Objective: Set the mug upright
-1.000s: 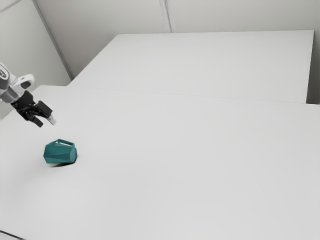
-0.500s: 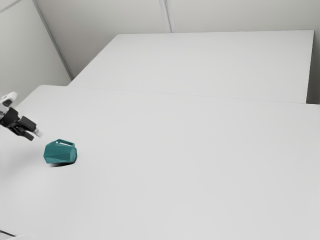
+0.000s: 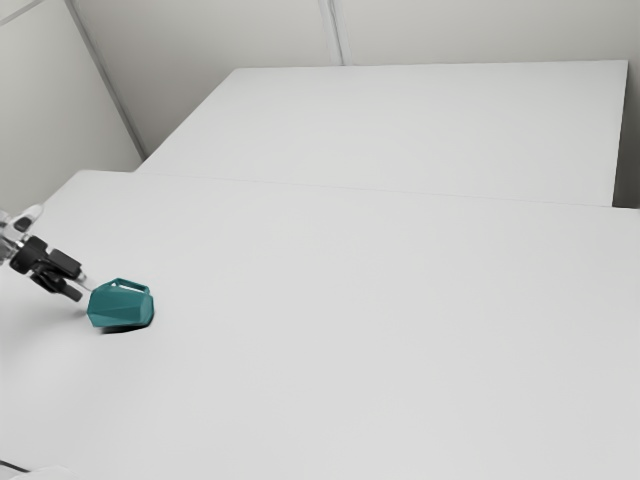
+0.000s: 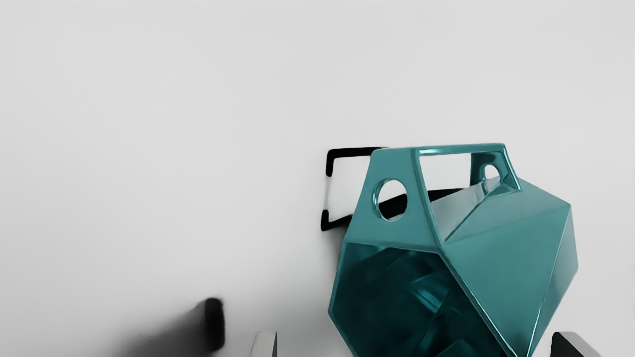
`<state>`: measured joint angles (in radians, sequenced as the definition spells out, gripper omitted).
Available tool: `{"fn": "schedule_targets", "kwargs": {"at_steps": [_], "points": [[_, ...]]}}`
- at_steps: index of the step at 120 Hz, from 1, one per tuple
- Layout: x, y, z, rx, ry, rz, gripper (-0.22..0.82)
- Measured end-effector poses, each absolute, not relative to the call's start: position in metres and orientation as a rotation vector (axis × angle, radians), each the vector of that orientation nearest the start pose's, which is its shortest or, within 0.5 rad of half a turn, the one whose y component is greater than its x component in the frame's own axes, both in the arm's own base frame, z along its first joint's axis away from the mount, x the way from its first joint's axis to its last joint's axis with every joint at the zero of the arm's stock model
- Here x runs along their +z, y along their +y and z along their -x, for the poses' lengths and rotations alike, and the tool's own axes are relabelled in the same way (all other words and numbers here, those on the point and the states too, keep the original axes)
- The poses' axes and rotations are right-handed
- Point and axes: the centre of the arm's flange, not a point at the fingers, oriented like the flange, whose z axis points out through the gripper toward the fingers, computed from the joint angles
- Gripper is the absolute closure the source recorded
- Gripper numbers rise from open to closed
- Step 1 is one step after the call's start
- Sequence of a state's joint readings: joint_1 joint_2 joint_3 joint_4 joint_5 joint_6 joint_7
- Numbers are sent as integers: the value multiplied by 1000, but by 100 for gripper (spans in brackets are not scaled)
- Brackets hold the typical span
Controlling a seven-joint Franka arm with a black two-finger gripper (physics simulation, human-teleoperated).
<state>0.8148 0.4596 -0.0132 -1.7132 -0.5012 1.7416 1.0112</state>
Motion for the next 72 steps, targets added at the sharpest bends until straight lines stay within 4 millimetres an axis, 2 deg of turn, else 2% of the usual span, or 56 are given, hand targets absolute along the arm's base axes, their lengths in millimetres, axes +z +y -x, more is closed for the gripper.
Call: {"fn": "schedule_targets", "kwargs": {"at_steps": [40, 55, 72], "points": [[301, 398, -456, 149, -2, -2379, 0], [291, 391, -451, 125, 6, -2336, 0], [286, 383, -457, 153, 12, -2308, 1]]}}
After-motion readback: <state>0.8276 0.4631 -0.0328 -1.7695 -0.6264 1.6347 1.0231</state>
